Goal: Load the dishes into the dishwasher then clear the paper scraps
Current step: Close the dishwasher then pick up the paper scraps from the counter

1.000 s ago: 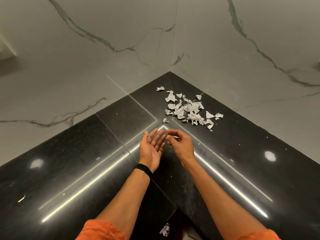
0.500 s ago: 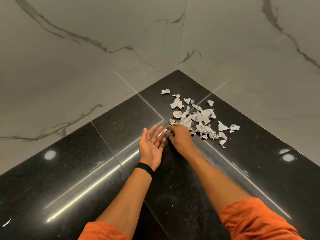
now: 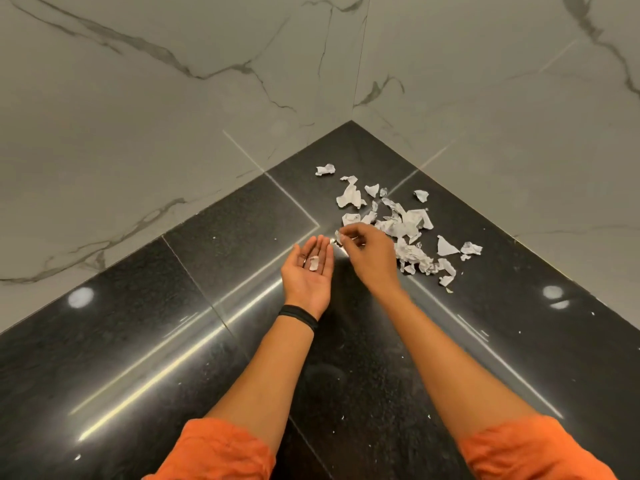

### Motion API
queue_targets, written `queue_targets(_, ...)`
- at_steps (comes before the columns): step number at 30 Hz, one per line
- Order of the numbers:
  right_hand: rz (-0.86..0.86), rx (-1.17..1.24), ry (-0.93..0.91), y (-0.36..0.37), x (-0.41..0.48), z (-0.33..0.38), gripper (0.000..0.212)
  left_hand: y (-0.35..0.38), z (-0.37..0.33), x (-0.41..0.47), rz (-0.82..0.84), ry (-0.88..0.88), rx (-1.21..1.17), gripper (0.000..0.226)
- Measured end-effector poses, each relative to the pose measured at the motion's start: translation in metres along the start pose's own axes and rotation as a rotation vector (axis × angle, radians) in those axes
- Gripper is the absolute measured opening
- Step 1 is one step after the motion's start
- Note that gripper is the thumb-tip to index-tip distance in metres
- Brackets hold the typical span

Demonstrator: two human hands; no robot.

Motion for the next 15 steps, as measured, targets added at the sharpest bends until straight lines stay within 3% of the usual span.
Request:
queue_targets(4, 0.222, -0.379, -0.277, 0.038, 0.011, 0.006, 0.034, 0.001, -0.010, 0.002, 0.009, 0.037, 0.013, 0.028)
queue_targets(8, 0.246, -0.568, -0.434, 0.055, -0.001, 0.005, 0.013, 0.001, -0.016, 0.007, 0.012, 0.075, 0.074, 0.028)
queue_targets(11, 0.191, -0.451, -0.426, 0.043, -0.010, 0.003, 0.012, 0.001, -0.017, 0.012, 0.006, 0.098, 0.125, 0.028)
queue_targets(15, 0.059, -0.024, -0.086, 0.008, -0.009, -0.001, 0.025, 0.010, -0.007, 0.018, 0.021, 0.080, 0.176, 0.027)
Point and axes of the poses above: each hand's wrist, its own x-axis towards the middle knuckle, its own y-axis out of the palm, z = x × y, the point moved 10 cm from there along x, towards the middle knuckle, and after that the axes turned 11 degrees about -z, right-handed, at the moved point
